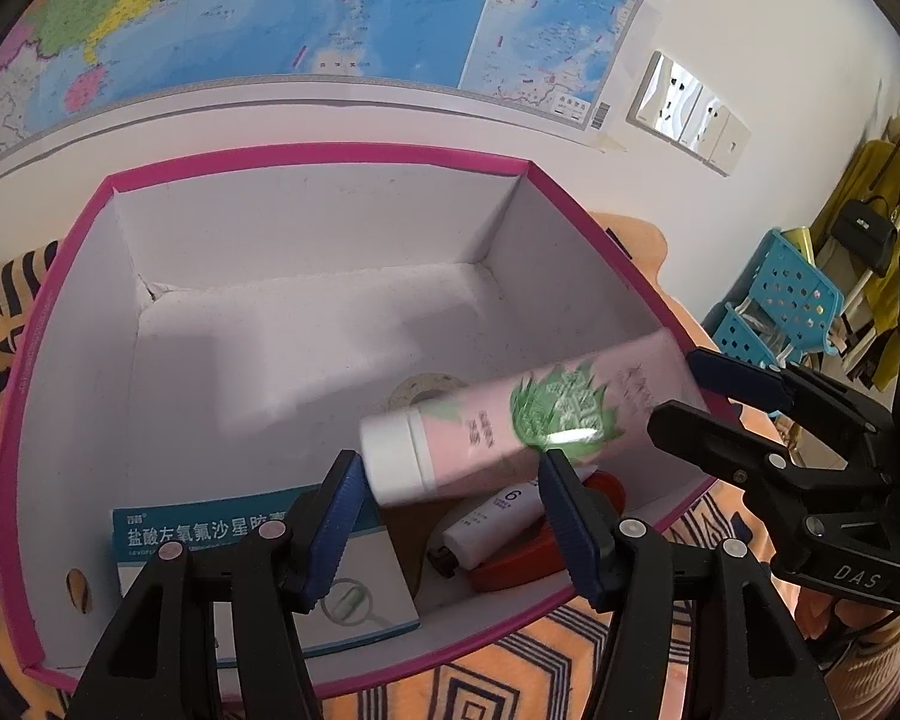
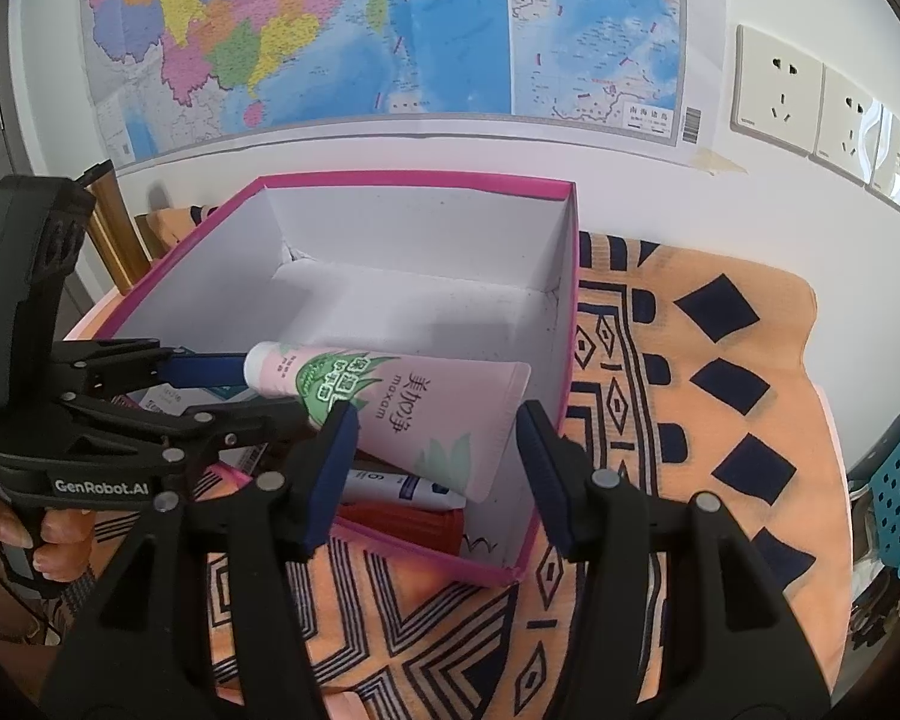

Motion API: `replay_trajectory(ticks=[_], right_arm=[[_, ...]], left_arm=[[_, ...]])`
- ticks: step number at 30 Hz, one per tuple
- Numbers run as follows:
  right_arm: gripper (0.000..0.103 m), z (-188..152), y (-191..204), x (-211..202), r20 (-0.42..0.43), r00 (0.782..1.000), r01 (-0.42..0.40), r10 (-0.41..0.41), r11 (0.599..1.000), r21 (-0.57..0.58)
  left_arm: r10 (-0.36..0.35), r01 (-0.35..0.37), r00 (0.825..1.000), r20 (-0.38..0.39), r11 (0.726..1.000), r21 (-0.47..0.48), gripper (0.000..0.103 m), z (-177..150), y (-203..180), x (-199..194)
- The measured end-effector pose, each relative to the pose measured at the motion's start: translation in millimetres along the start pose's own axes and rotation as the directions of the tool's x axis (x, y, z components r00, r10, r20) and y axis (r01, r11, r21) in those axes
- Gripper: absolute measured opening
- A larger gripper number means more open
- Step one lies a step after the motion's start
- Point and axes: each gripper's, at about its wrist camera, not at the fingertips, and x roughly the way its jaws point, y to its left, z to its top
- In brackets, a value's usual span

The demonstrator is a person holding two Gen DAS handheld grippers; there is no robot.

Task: Organize rigid objects
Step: 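Open both tools to release the tube inside the pink box, then move both tools to the large pink tube and grasp it at both ends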

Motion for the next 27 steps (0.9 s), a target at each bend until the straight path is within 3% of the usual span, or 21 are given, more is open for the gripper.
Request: replay_trajectory(ticks=[9, 13, 15, 20, 23, 27], right_arm=[[0.06, -10.7, 1.4, -19.7, 0.022, 0.998, -0.052, 0.052, 0.998, 0.02], [0.061, -19.6, 3.0, -40.2, 0.048, 0.99, -0.138, 0.136, 0.99, 0.035], [0.066, -28.1, 4.1, -52.2, 0.06, 0.982, -0.18, 0.178, 0.983, 0.034], [0.068, -59.7, 8.5, -68.2, 0.026, 0.963, -0.268, 0.267, 0.962, 0.043], [0.068, -87.4, 10.1, -64.9, -0.041, 0.963, -0.264, 0.266, 0.963, 0.057], [0.068, -118.4, 5.5, -53.5, -0.116, 0.957, -0.253, 0.265, 0.961, 0.107]], left_arm=[[0.009, -0.017, 0.994, 0.112, 0.997, 0.07, 0.065, -21.1, -15.1, -42.9], [-0.023, 0.004, 0.986, 0.165, 0.993, 0.115, 0.071, -39.2, -23.8, -74.3], [-0.044, 0.021, 0.985, 0.166, 0.991, 0.135, 0.073, -52.3, -28.5, -86.4], [-0.08, 0.066, 0.993, 0.084, 0.986, 0.152, 0.073, -93.1, -30.7, -94.1], [-0.088, 0.088, 0.996, -0.012, 0.982, 0.167, 0.073, -120.8, -29.8, -87.8], [-0.085, 0.099, 0.99, -0.114, 0.988, 0.12, 0.073, -152.6, -25.6, -78.7]])
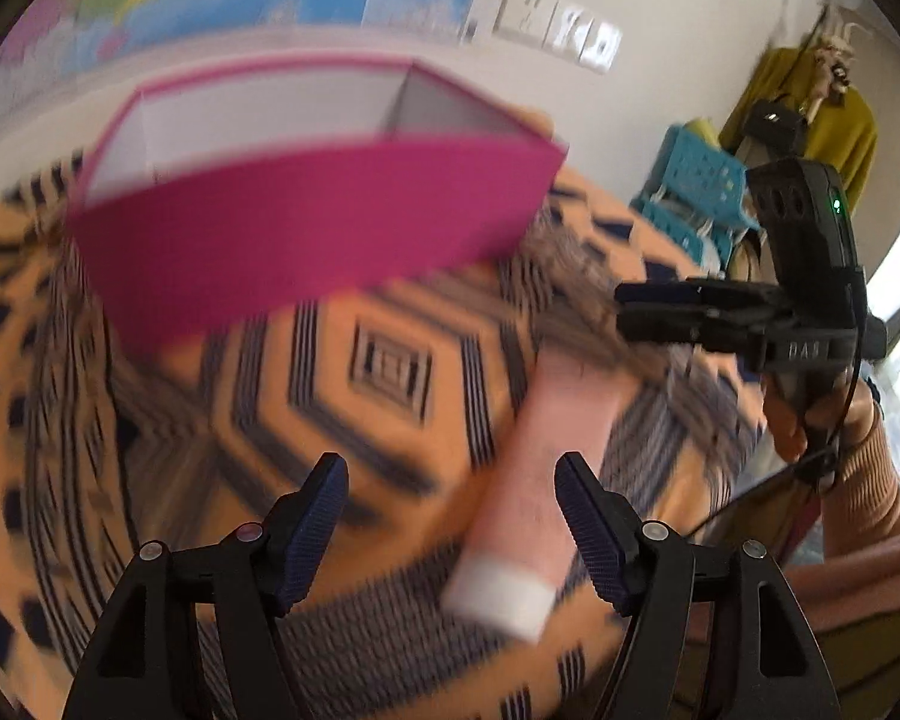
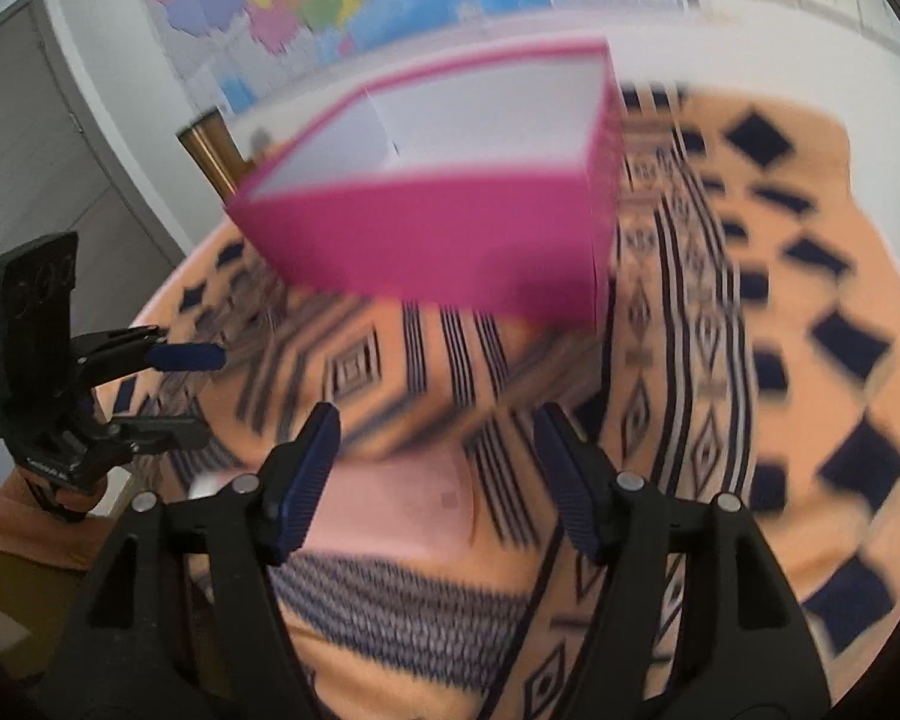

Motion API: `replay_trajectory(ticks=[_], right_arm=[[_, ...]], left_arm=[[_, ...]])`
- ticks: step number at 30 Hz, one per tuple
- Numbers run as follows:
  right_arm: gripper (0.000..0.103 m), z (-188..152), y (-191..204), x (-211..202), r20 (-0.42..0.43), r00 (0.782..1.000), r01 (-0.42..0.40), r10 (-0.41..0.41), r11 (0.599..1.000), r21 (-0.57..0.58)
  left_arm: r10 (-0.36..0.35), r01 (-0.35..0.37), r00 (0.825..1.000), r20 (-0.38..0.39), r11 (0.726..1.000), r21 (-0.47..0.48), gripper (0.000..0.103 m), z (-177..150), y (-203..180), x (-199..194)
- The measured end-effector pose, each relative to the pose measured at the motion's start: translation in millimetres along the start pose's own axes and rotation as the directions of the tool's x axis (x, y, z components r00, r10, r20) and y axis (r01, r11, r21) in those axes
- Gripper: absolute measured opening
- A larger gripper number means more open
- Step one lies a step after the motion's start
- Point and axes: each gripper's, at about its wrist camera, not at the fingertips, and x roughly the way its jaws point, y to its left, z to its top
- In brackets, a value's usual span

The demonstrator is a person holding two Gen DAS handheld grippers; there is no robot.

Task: Organize rigid objects
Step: 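Move both tools to the large pink tube and grasp it at both ends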

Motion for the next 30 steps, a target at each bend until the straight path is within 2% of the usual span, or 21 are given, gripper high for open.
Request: replay_trajectory(ticks=[5, 15, 17, 20, 30], right_arm=[[0.068, -22.6, -9.3, 5.0, -0.021, 1.0, -0.018, 0.019, 0.998, 0.065], [0.068, -32.1, -4.3, 19.6, -0.041, 0.999, -0.031, 0.033, 0.998, 0.056], [0.068, -32.5, -3.2, 23.8, -0.046, 0.998, -0.037, 0.04, 0.998, 0.054], [0.068, -32.4, -0.8, 25.9, -0.043, 0.998, -0.052, 0.054, 0.997, 0.05], [0.068, -33.3, 3.7, 28.2, -0.032, 0.996, -0.076, 0.078, 0.995, 0.067]], left_arm=[[-0.024, 0.023, 0.999, -0.024, 0.999, -0.04, 0.073, -23.9, -3.0, -5.3], [-0.044, 0.034, 0.995, -0.094, 0.994, -0.106, 0.069, -48.4, -9.7, 2.5], [-0.052, 0.042, 0.995, -0.086, 0.993, -0.112, 0.058, -51.6, -11.5, 0.0], [-0.071, 0.062, 0.995, -0.077, 0.992, -0.109, 0.048, -51.9, -16.6, -1.7], [-0.021, 0.015, 0.999, -0.049, 0.994, -0.111, 0.047, -29.7, -6.9, 1.6]])
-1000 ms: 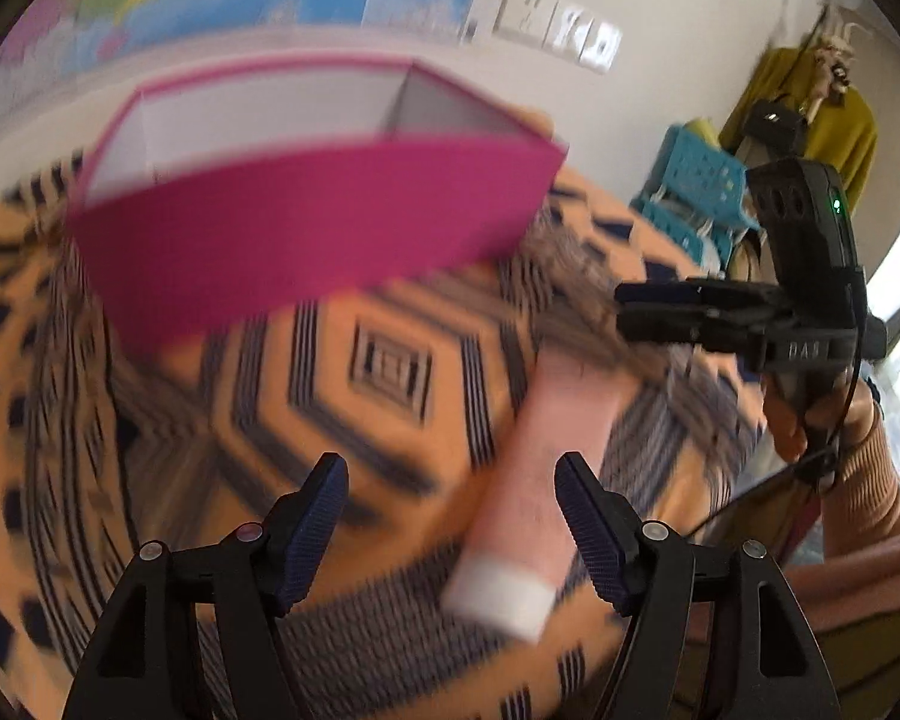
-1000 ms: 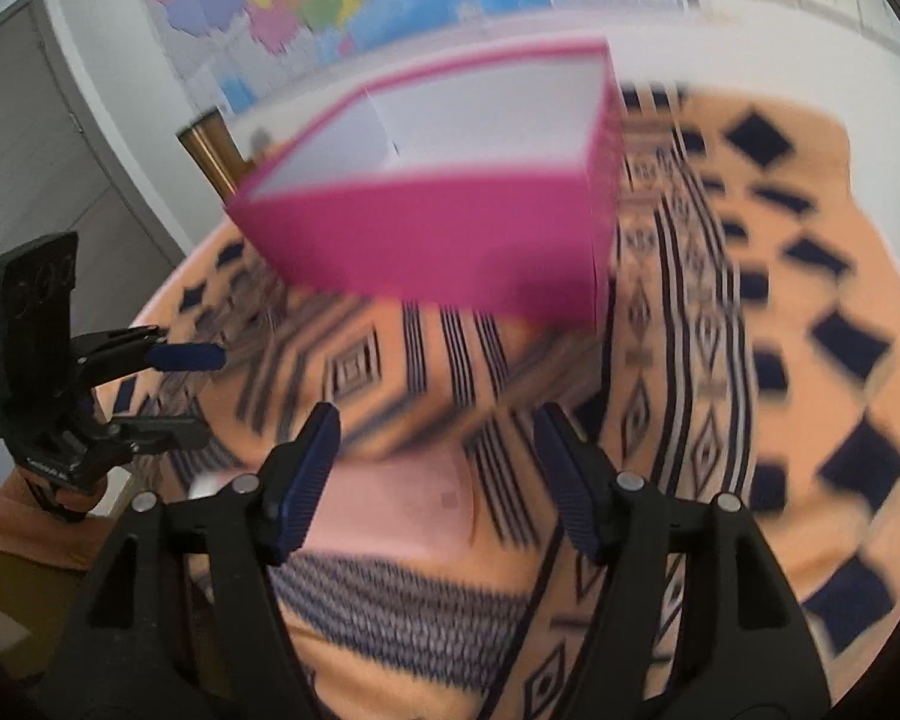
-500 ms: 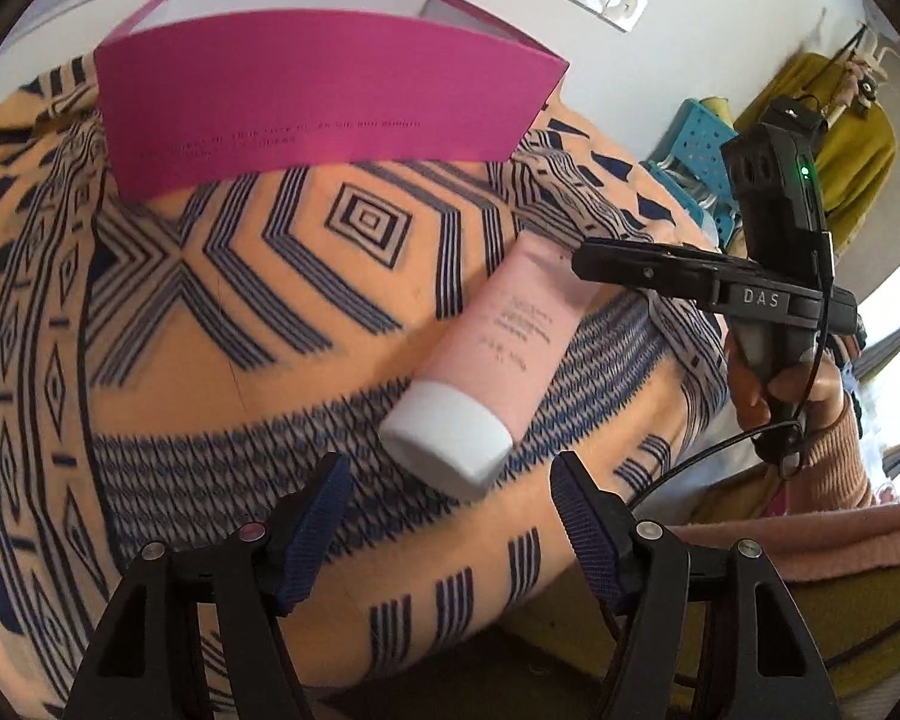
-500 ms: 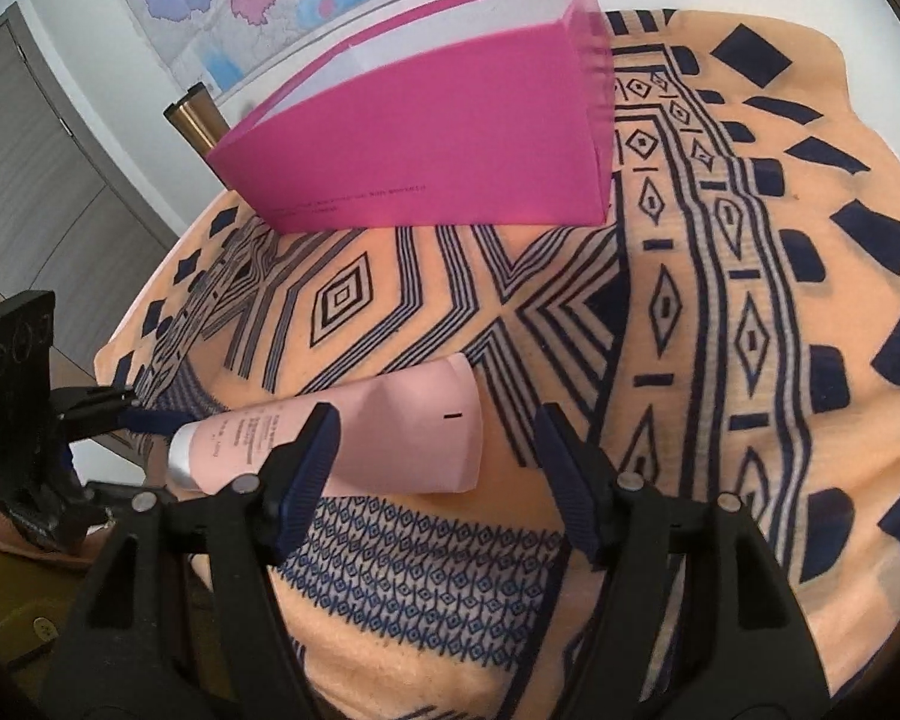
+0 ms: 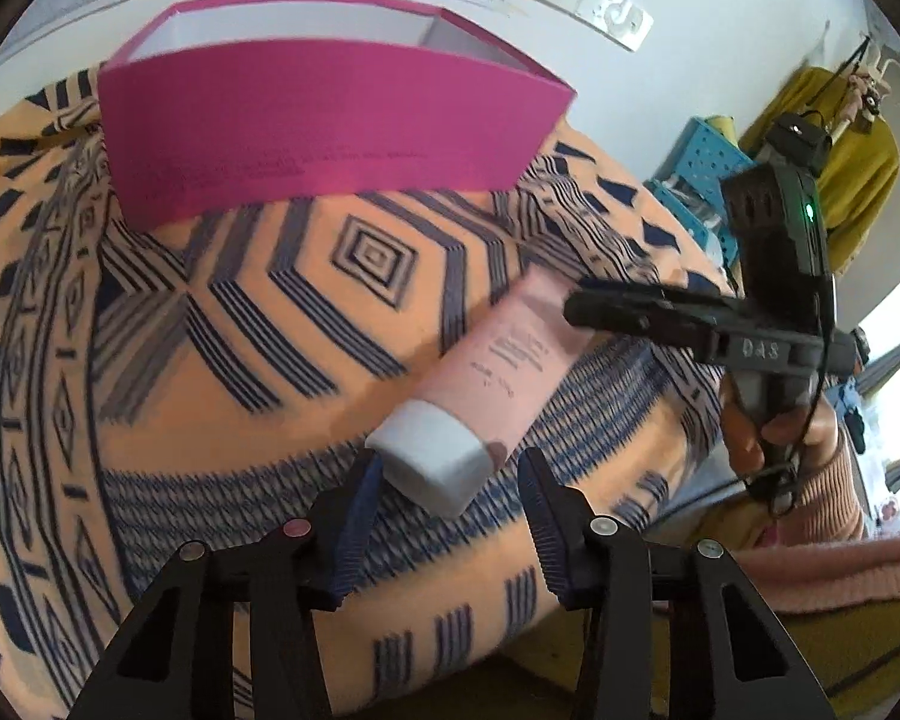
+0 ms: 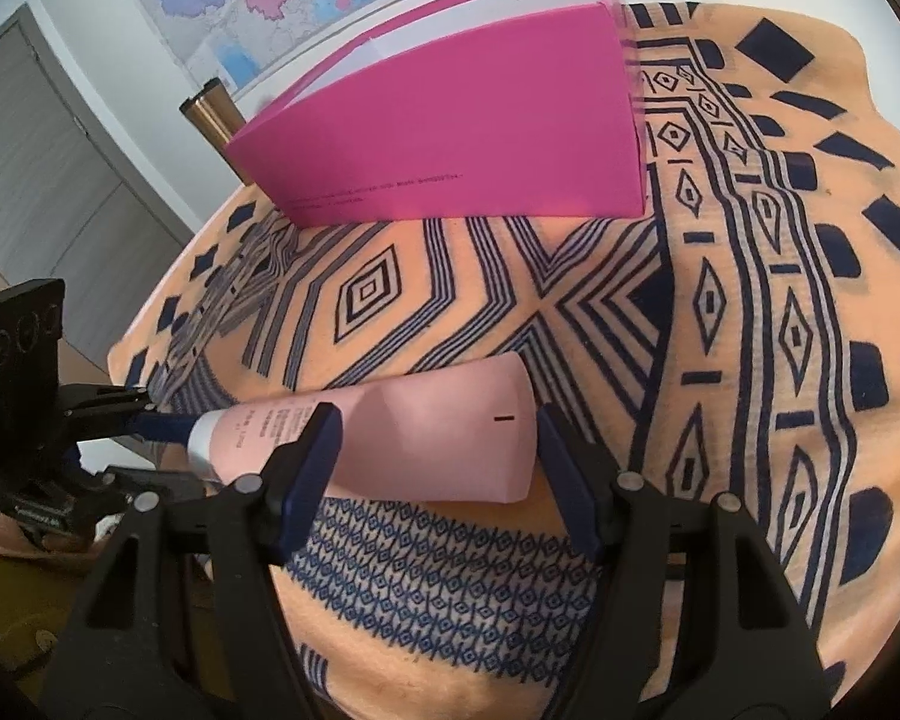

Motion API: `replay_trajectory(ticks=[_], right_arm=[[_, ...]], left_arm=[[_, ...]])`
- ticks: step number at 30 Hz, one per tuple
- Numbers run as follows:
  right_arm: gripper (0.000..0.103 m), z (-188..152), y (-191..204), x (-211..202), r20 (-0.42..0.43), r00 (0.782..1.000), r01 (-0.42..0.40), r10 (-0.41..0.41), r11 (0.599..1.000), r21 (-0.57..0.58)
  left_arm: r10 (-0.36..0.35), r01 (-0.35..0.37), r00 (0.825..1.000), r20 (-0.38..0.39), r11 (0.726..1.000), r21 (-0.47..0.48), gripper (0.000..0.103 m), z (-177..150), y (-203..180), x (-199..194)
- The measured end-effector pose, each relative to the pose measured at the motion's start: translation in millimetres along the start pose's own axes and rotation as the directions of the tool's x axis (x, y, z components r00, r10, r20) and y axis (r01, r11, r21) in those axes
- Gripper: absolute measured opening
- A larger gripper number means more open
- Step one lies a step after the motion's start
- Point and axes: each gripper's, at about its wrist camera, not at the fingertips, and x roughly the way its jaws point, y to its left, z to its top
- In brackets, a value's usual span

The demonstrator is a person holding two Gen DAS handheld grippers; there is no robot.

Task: Organize rigid objects
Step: 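Move both tools to the large pink tube and grasp it at both ends, then lift the pink tube with both tools and carry it toward the pink box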

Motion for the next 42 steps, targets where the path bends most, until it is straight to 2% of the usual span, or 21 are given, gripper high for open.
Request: replay_trajectory(ticks=[5, 10, 15, 25, 31, 42], right_arm=[[0.068, 2.1, -4.8, -0.2, 0.02, 1.0, -0.017, 0.016, 0.999, 0.041], [0.068, 5.4, -4.7, -5.6, 0.053, 0.999, -0.018, 0.014, 0.998, 0.065], [0.068, 7.9, -8.3, -2.2, 0.049, 0.999, -0.003, -0.001, 0.996, 0.09], [0.067, 7.5, -13.7, 2.6, 0.049, 0.999, -0.003, -0.002, 0.994, 0.109], [0.062, 9.5, -12.0, 3.2, 0.04, 0.999, 0.029, -0.033, 0.994, 0.103], [0.061, 19.1, -4.9, -12.0, 0.076, 0.995, 0.056, -0.063, 0.995, 0.084]], left_arm=[[0.043, -0.043, 0.999, 0.025, 0.999, -0.005, 0.047, 16.8, 12.4, 5.6], [0.049, -0.048, 0.998, 0.042, 0.999, -0.018, 0.047, 30.5, 20.8, 12.2], [0.064, -0.063, 0.996, 0.061, 0.998, -0.015, 0.047, 45.1, 25.0, 16.5], [0.06, -0.061, 0.996, 0.066, 0.998, 0.005, 0.047, 39.6, 20.5, 13.2], [0.056, -0.055, 0.996, 0.072, 0.998, -0.018, 0.047, 38.7, 20.0, 11.2], [0.05, -0.053, 0.987, 0.153, 0.999, 0.01, 0.05, 55.5, 9.9, -11.4]])
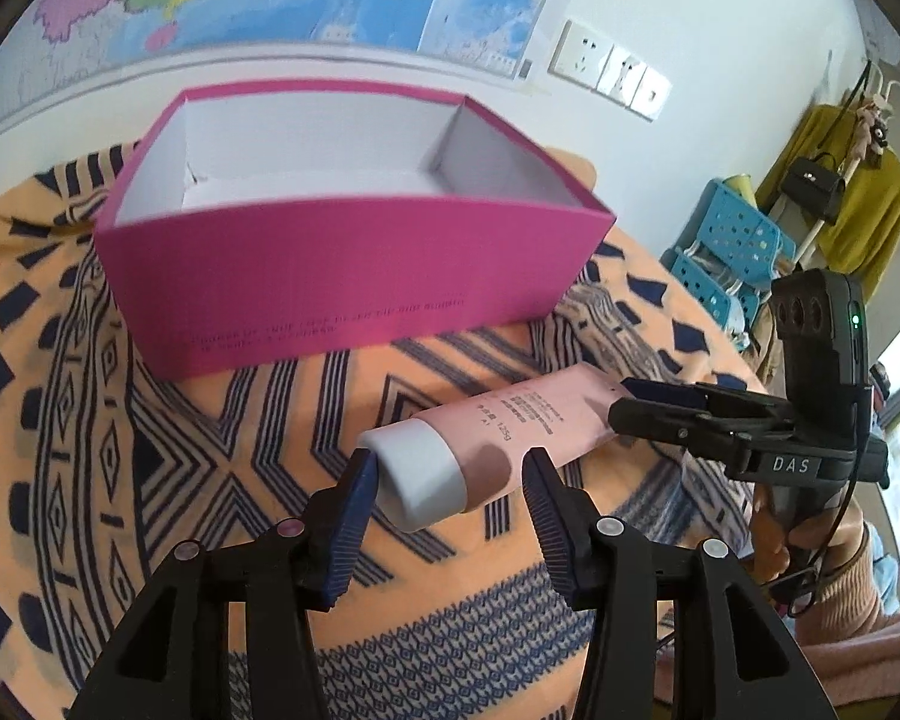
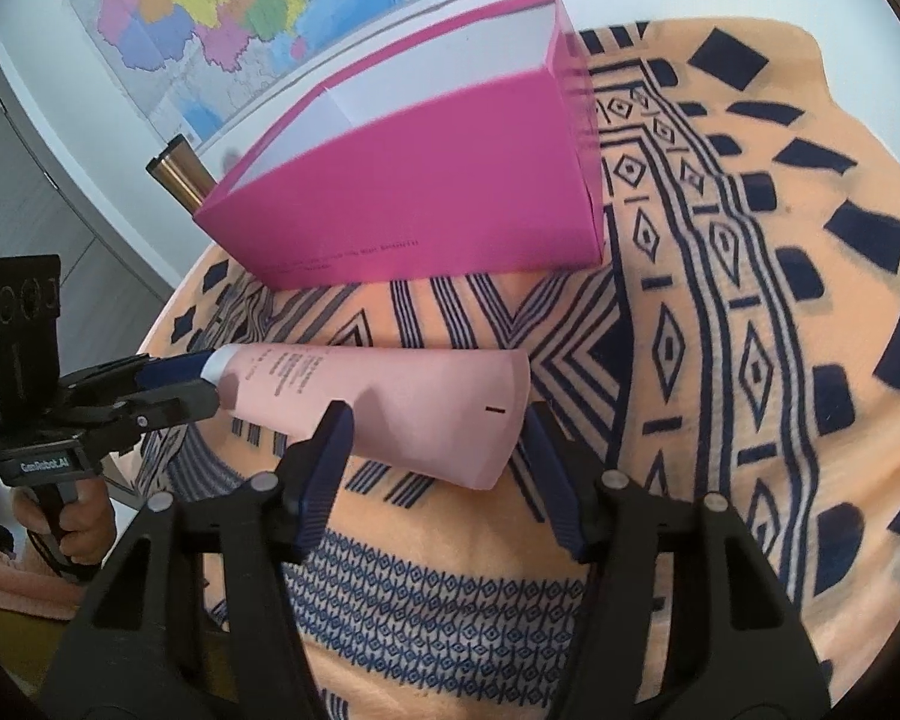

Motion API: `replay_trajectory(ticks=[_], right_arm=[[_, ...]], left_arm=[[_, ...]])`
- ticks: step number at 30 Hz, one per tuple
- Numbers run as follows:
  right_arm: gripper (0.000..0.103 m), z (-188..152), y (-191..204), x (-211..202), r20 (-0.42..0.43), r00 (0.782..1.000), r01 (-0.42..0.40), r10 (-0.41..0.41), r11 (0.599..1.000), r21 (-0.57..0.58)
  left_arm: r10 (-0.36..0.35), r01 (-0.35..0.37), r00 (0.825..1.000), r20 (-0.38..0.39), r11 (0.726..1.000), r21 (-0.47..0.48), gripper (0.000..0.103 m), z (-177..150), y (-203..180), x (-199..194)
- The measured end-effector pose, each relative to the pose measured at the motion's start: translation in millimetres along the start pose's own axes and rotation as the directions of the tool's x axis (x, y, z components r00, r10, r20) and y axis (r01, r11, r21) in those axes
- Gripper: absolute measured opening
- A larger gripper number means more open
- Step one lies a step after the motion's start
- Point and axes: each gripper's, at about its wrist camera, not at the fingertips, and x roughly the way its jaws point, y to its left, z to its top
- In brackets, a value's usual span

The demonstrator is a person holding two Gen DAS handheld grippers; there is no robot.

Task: Organize rigid objects
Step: 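Lift the pink tube with both tools and carry it toward the pink box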

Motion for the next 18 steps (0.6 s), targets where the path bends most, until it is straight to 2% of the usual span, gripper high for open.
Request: replay_trajectory(ticks=[18], right_arm=[[0.061, 28.3, 9.9, -19.8, 0.077, 0.997, 0.03, -0.027, 0.998, -0.049]], left_arm=[[0.019, -0.022, 0.997, 0.081, 0.999, 0.03, 0.05, 28.3, -8.1, -9.2]])
